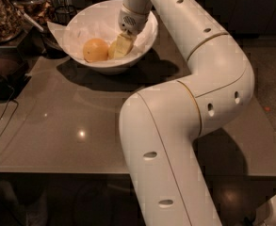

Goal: Pick orange from white bowl

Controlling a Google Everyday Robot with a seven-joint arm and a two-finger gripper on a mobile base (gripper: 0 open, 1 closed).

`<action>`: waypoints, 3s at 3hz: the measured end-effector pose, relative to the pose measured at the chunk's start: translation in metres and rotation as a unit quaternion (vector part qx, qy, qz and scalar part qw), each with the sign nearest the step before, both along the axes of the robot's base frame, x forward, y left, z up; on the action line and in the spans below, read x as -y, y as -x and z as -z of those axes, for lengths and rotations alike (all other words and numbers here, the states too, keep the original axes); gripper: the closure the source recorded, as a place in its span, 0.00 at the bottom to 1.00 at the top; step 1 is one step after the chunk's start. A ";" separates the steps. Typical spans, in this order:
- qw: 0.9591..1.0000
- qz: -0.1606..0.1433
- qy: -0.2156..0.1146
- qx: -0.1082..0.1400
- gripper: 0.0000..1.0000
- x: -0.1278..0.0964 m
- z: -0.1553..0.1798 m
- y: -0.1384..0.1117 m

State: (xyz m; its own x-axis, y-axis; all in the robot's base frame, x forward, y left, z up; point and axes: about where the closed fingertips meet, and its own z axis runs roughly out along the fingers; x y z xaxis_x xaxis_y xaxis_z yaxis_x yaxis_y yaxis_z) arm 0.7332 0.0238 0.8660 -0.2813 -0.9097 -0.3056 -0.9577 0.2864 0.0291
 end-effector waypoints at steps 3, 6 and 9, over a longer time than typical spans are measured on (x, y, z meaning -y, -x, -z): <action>1.000 0.001 -0.016 -0.010 0.75 -0.002 0.010 -0.002; 0.990 -0.045 -0.103 0.084 1.00 -0.002 -0.076 0.035; 0.981 -0.100 -0.123 0.112 1.00 -0.023 -0.101 0.071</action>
Offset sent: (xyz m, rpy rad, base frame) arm -0.0171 -0.0182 -0.0125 -0.0003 0.0715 -0.0047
